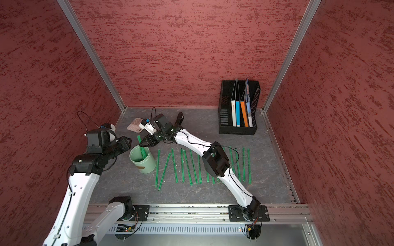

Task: Take the straws out of the storage container
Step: Pick up the straw from the container.

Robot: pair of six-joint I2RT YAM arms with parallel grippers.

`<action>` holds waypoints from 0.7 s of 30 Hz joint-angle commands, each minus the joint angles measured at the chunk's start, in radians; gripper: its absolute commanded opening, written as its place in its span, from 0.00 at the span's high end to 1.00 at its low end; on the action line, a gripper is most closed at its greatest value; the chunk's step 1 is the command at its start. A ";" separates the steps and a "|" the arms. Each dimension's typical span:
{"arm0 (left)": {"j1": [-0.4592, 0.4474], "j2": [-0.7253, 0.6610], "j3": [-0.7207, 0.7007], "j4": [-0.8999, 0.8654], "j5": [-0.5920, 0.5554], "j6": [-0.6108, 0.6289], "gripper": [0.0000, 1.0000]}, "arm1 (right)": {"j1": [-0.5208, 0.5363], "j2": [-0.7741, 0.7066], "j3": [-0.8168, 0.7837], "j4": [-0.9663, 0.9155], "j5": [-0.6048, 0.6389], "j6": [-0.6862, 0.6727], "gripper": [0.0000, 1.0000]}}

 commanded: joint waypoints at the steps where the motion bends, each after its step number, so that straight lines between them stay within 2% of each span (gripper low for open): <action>1: 0.012 -0.008 -0.018 -0.002 0.024 0.007 0.58 | 0.006 -0.001 0.039 0.046 -0.025 0.010 0.70; 5: 0.018 -0.012 -0.027 -0.002 0.032 0.008 0.58 | 0.006 0.000 0.040 0.053 -0.027 0.013 0.75; 8: 0.023 -0.014 -0.032 -0.003 0.035 0.012 0.58 | 0.006 0.006 0.048 0.055 -0.031 0.019 0.76; 15: 0.040 -0.024 -0.036 -0.005 0.046 0.019 0.58 | 0.006 0.007 0.061 0.043 -0.028 0.022 0.94; 21: 0.050 -0.025 -0.045 0.000 0.059 0.020 0.58 | 0.006 -0.011 0.056 0.041 -0.023 0.017 0.99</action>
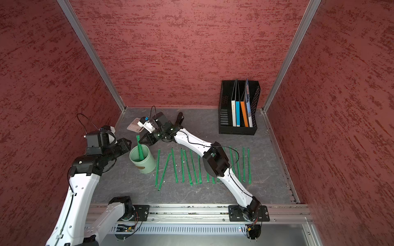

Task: Take the straws out of the storage container
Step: Pick up the straw from the container, then place the straw at the center of the board.

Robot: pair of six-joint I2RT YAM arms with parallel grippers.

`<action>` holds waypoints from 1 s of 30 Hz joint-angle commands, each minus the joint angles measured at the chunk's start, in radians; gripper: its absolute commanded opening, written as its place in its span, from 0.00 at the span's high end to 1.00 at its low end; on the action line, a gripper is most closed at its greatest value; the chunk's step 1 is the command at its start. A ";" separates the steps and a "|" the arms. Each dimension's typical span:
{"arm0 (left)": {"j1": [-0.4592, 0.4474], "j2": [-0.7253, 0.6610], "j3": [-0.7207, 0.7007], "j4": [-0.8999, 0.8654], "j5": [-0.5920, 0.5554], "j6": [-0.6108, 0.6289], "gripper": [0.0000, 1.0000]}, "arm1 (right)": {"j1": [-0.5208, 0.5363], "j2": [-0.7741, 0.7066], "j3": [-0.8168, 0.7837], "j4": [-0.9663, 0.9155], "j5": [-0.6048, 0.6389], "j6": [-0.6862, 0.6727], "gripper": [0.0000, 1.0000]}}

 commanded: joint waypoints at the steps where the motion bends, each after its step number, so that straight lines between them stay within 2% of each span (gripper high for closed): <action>1: 0.011 -0.013 -0.013 0.007 0.015 0.012 0.58 | 0.005 -0.014 0.022 0.018 -0.008 -0.004 1.00; 6: 0.018 -0.013 -0.020 0.011 0.021 0.014 0.58 | 0.005 -0.048 -0.009 0.024 -0.001 -0.001 1.00; 13: 0.021 -0.008 -0.032 0.038 0.044 0.003 0.58 | 0.004 -0.179 -0.110 0.035 0.020 -0.035 1.00; 23: 0.023 -0.013 -0.047 0.056 0.056 -0.005 0.58 | 0.004 -0.342 -0.165 0.034 0.057 -0.066 1.00; 30: 0.023 -0.002 -0.056 0.075 0.062 -0.008 0.57 | -0.021 -0.500 -0.169 -0.092 0.143 -0.145 1.00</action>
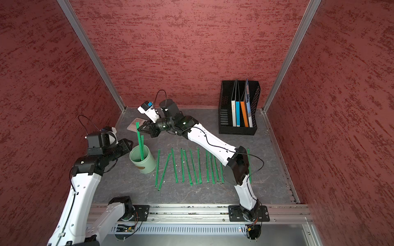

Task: Take the straws out of the storage container
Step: Place the straw at the center of the board.

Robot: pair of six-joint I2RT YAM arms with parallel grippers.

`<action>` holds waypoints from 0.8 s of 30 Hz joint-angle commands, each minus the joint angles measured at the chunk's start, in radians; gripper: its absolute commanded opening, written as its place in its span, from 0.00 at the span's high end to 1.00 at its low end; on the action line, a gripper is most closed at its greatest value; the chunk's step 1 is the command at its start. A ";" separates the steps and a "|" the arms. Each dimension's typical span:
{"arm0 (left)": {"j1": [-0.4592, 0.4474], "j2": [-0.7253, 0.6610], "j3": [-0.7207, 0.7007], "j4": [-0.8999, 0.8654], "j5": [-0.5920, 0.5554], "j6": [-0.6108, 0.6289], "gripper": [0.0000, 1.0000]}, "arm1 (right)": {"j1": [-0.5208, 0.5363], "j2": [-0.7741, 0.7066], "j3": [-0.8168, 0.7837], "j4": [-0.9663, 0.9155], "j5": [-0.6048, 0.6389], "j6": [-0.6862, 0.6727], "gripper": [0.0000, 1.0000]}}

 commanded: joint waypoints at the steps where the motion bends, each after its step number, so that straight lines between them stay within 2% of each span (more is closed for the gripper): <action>1: 0.007 0.001 -0.018 0.037 0.011 -0.007 0.57 | -0.023 -0.098 0.012 -0.110 0.054 -0.063 1.00; 8: 0.008 0.009 -0.026 0.054 0.015 -0.011 0.57 | -0.087 -0.158 0.020 -0.342 0.038 -0.075 1.00; 12: 0.009 0.009 -0.033 0.052 0.016 -0.013 0.57 | -0.105 -0.158 -0.073 -0.380 0.057 -0.046 1.00; 16: 0.008 0.008 -0.029 0.046 0.011 -0.010 0.57 | -0.130 -0.132 -0.182 -0.354 0.042 0.043 1.00; 20: 0.009 0.013 -0.027 0.042 0.011 -0.005 0.56 | -0.144 -0.083 -0.226 -0.381 0.019 0.074 1.00; 24: 0.008 0.014 -0.034 0.037 0.011 -0.006 0.57 | -0.146 -0.015 -0.204 -0.449 0.016 0.086 1.00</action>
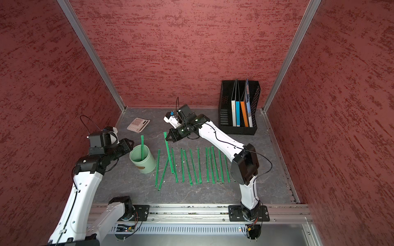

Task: Take the straws out of the storage container
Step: Place the straw at the center of the board.

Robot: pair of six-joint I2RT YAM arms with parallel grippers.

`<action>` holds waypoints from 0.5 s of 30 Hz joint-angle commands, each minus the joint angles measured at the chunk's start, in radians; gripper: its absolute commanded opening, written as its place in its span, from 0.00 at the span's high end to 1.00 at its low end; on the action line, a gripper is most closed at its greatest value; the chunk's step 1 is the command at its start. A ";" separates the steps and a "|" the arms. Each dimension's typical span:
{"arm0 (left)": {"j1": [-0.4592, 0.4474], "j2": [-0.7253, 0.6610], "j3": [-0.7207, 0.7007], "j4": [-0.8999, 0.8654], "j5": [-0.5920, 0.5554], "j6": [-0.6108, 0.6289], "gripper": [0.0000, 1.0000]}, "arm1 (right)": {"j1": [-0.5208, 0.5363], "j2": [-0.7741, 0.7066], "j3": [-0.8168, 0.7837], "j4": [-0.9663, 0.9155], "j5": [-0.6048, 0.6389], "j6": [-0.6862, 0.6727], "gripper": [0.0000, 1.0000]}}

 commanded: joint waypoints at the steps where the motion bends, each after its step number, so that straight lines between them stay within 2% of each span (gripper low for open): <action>1: 0.008 -0.003 -0.010 0.002 0.009 -0.001 0.57 | -0.006 0.031 0.023 -0.062 -0.011 0.036 1.00; 7: 0.007 -0.012 -0.023 -0.002 0.008 -0.002 0.56 | -0.008 0.075 -0.032 -0.017 -0.012 0.110 1.00; 15: 0.008 -0.015 -0.032 -0.007 0.013 0.003 0.56 | -0.040 0.173 0.008 -0.077 0.003 0.073 1.00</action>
